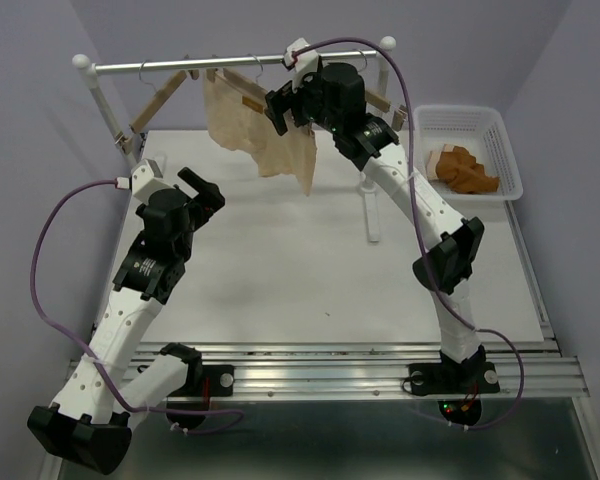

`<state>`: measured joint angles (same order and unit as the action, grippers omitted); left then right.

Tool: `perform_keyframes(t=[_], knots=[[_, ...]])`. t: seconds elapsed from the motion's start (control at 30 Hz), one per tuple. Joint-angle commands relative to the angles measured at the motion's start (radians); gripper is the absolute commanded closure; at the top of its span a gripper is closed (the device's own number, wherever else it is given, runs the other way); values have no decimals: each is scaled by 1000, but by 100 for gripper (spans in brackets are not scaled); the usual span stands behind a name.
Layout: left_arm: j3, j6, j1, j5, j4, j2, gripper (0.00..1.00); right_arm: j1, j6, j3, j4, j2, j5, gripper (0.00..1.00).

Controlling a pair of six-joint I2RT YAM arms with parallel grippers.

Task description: Remove the underwear clipped to the hanger

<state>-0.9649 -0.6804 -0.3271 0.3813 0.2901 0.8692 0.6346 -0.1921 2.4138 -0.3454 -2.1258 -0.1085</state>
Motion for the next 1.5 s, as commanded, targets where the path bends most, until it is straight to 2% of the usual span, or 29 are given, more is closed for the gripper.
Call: perform_keyframes(t=[0.0,0.1,0.2,0.23,0.27,0.33,0.5,0.57,0.63,0.67,0.7,0.77,0.8,0.9,1.47], knots=[[3,22,0,27,-11,-6,1,36,-69,47,132,-2,13,2],[2,24,0,25,-9,-2,1,47,-99,57,144,-31,27,7],[3,24,0,31,-6,-7,1,57,-112,65,154,-57,46,19],[5,24,0,33,-6,-9,1,66,-115,67,155,-63,53,27],[5,22,2,37,-6,-10,1,66,-115,67,161,-72,58,31],[6,22,0,42,-3,-12,1,76,-121,71,170,-85,66,35],[5,19,0,50,-3,-15,1,86,-150,82,184,-111,84,37],[2,18,0,51,-2,-13,1,96,-165,79,195,-114,99,41],[2,16,2,53,-2,-13,1,96,-164,79,195,-114,104,49],[2,16,2,56,-2,-13,1,96,-161,77,198,-112,104,50],[2,16,2,56,-2,-13,1,96,-159,73,204,-111,104,62],[-1,16,0,57,-2,-13,1,96,-155,70,210,-108,104,73],[-1,16,0,59,-2,-13,1,96,-152,70,220,-106,104,75],[-3,15,2,64,0,-15,1,96,-147,59,241,-97,124,99],[-12,-5,2,62,-12,-48,1,96,-152,-38,318,44,87,99]])
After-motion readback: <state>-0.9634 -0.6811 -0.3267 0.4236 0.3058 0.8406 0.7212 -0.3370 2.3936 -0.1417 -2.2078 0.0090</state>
